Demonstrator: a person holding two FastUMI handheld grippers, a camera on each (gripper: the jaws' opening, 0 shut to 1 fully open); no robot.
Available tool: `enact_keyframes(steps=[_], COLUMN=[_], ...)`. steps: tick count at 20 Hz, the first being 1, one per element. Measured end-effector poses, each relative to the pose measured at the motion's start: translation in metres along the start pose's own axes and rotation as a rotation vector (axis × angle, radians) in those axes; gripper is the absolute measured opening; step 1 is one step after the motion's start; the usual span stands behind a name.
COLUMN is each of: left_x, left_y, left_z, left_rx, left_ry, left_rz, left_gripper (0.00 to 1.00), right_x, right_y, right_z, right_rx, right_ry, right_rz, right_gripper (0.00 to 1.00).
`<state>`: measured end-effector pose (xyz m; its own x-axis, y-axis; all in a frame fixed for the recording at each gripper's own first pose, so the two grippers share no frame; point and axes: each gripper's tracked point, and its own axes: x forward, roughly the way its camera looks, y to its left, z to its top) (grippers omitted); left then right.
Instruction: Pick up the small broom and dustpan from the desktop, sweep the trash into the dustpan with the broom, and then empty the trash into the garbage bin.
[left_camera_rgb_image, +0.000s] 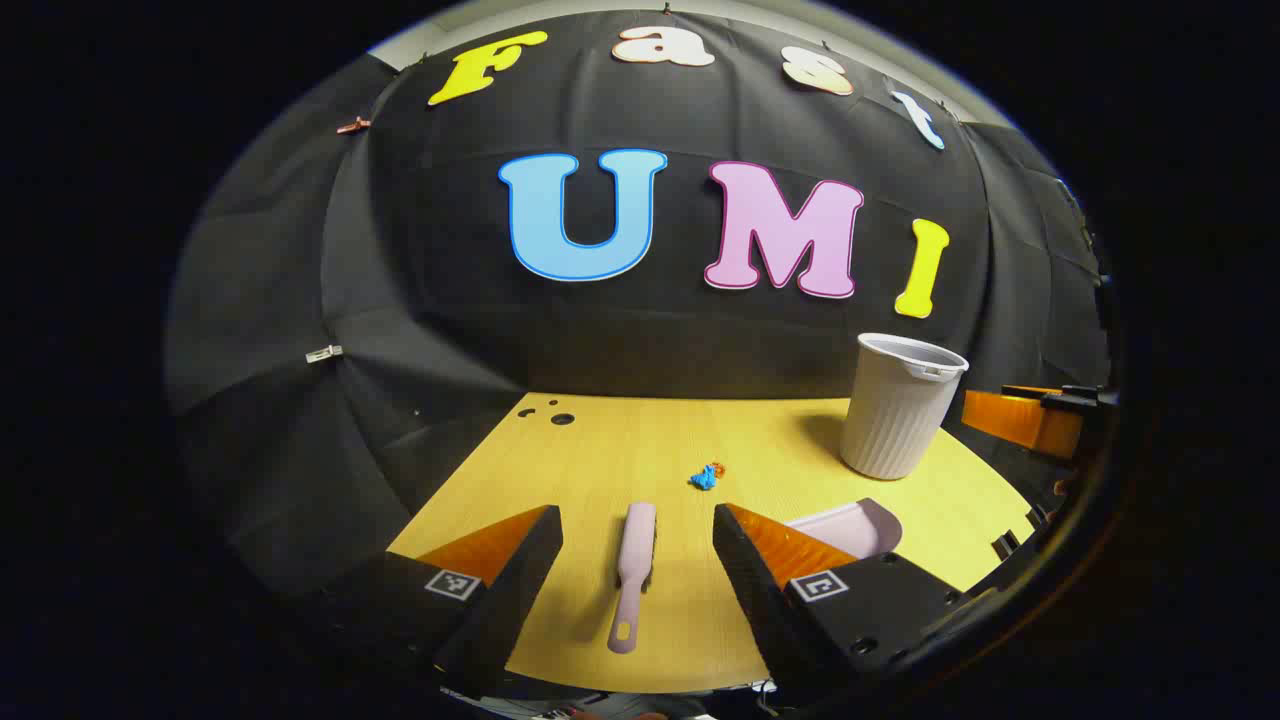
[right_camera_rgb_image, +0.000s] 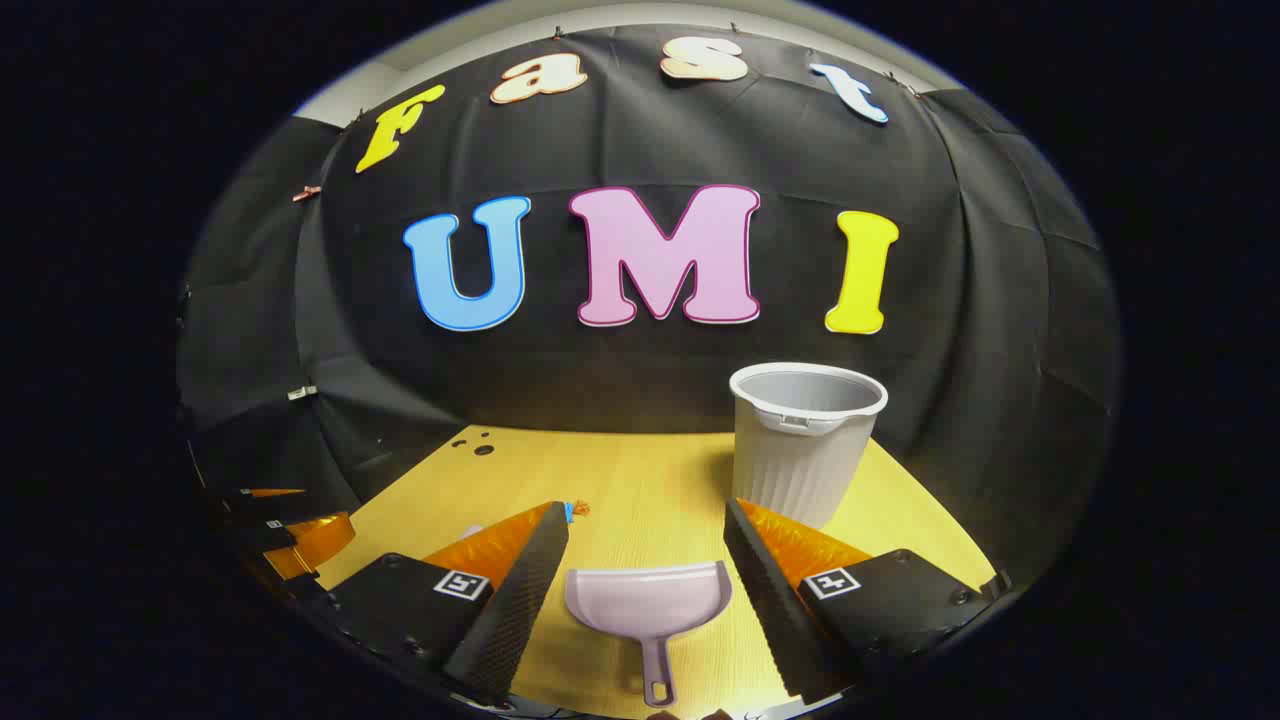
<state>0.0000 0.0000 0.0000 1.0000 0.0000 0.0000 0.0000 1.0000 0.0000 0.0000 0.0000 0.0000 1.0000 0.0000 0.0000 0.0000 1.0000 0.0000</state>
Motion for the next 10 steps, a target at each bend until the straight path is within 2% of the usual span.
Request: enact_keyframes(steps=[7,10], left_x=[0.020,0.031], left_y=[0.007,0.005], left_z=[-0.014,-0.016], left_rx=[-0.004,-0.012], left_ry=[0.076,0.105], left_rz=[0.009,0.014], left_gripper=[0.96,0.96], right_x=[0.028,0.041], right_y=[0.003,0.006], right_z=[-0.015,-0.019], right_rx=[-0.005,-0.010], right_ry=[0.072,0.098], right_rz=[0.015,0.048], right_gripper=[0.98,0.98])
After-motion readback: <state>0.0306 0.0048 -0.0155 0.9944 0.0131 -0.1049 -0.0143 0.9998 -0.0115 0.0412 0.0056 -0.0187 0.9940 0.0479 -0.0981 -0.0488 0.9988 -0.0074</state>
